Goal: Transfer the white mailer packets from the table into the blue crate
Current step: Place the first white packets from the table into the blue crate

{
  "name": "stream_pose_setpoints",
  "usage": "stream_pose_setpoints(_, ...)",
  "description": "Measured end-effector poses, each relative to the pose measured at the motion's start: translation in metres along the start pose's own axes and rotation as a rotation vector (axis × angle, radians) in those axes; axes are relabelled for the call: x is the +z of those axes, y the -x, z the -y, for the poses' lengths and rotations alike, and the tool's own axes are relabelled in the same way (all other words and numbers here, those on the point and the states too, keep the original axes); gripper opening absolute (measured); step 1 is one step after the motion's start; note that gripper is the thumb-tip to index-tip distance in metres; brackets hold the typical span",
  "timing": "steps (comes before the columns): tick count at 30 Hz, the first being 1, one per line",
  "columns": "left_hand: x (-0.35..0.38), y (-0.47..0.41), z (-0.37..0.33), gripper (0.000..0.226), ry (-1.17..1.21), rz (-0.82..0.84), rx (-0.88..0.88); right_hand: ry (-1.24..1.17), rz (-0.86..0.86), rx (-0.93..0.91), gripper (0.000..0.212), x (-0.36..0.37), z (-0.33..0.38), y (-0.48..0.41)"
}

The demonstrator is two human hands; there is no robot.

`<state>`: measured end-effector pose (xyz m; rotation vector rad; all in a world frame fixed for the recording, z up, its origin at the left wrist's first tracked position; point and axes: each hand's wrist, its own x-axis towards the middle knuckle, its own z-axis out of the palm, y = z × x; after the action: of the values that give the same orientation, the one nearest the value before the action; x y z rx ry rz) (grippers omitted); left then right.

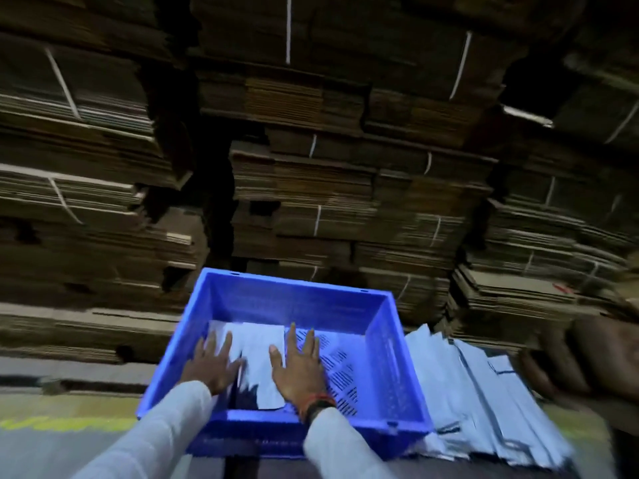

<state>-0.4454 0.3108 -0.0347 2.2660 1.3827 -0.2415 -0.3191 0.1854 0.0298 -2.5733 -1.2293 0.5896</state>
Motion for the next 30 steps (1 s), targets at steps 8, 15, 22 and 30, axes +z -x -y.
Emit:
stream_pose_setpoints(8, -0.017, 0.030, -0.007, 0.073, -0.032, -0.313, 0.097, 0.014, -0.157, -0.129, 0.097, 0.001, 0.009, 0.013)
stream_pose_setpoints(15, -0.013, 0.035, -0.002, 0.080, -0.023, -0.403, 0.125, 0.010, -0.208, -0.158, 0.092, -0.003, 0.013, 0.019)
stream_pose_setpoints(22, -0.016, 0.043, -0.007, 0.084, -0.060, -0.468, 0.131, 0.016, -0.249, -0.193, 0.086, -0.006, 0.013, 0.022)
stream_pose_setpoints(30, -0.016, 0.050, -0.011, 0.077, -0.065, -0.494, 0.148, 0.016, -0.293, -0.230, 0.078, -0.010, 0.004, 0.029)
